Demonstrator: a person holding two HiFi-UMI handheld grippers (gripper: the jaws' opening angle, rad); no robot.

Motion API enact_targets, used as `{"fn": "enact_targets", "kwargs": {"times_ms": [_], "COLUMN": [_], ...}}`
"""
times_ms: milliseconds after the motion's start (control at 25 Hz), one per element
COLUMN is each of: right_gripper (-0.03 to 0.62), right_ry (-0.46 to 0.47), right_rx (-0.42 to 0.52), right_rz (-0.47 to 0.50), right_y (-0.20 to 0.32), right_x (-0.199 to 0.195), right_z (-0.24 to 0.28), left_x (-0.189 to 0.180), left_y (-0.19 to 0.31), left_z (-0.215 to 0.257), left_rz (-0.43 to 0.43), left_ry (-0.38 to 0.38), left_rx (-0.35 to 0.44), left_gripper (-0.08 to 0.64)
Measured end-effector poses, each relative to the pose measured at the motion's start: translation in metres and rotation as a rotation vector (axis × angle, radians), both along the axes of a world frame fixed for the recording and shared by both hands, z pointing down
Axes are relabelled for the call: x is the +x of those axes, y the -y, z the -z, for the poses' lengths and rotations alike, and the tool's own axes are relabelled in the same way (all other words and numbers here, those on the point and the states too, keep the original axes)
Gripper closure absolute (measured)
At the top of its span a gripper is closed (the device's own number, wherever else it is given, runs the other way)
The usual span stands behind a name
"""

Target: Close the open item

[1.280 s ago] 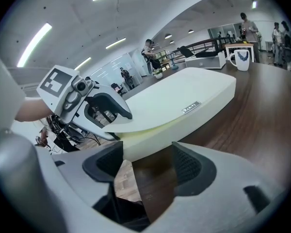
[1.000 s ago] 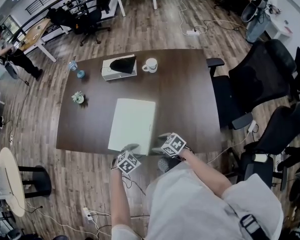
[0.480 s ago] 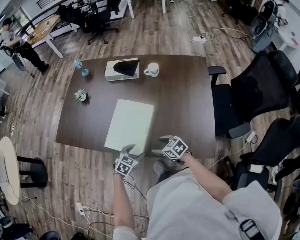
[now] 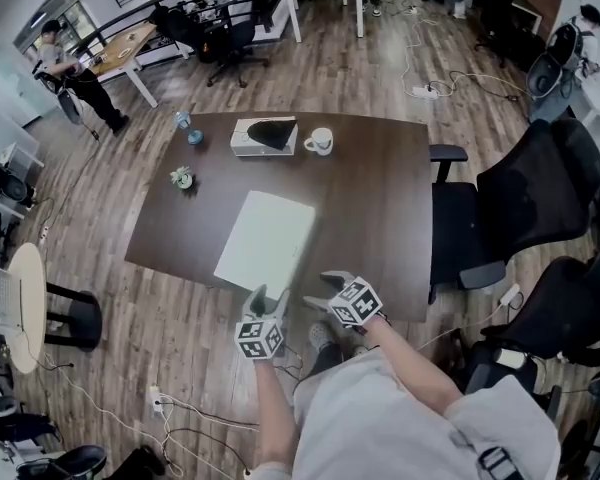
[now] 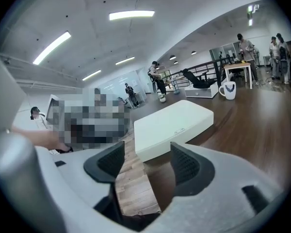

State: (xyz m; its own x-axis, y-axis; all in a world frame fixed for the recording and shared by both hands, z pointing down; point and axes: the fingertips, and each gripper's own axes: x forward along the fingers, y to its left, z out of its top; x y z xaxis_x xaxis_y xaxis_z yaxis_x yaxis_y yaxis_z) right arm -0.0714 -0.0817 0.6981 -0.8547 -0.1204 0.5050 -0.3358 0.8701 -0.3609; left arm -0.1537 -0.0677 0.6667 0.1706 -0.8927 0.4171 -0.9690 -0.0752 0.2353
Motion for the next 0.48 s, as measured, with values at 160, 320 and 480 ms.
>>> {"fn": "enact_targets", "kwargs": {"times_ms": [160, 320, 480], "right_gripper": [0.305, 0.311, 0.315], "right_ry": [0.012, 0.046, 0.067], "right_rx": [0.036, 0.06, 0.058], "right_rz": [-0.015, -0.054, -0.082], "right_y": [-0.015, -0.028, -0.048], "right_x": [0.011, 0.024, 0.04], "right_z": [0.016, 0.021, 0.016], "left_x": [0.001, 0.007, 0.014], "left_y": [-0.018, -0.042, -0.067], "left_z": [0.039, 0.063, 0.07], "left_rz": [0.141, 0.201, 0.216], "left_ry": [-0.054, -0.063, -0.06], "left_rx": [0.1, 0.158, 0.176], "left_gripper": [0.296, 0.296, 0.296]}}
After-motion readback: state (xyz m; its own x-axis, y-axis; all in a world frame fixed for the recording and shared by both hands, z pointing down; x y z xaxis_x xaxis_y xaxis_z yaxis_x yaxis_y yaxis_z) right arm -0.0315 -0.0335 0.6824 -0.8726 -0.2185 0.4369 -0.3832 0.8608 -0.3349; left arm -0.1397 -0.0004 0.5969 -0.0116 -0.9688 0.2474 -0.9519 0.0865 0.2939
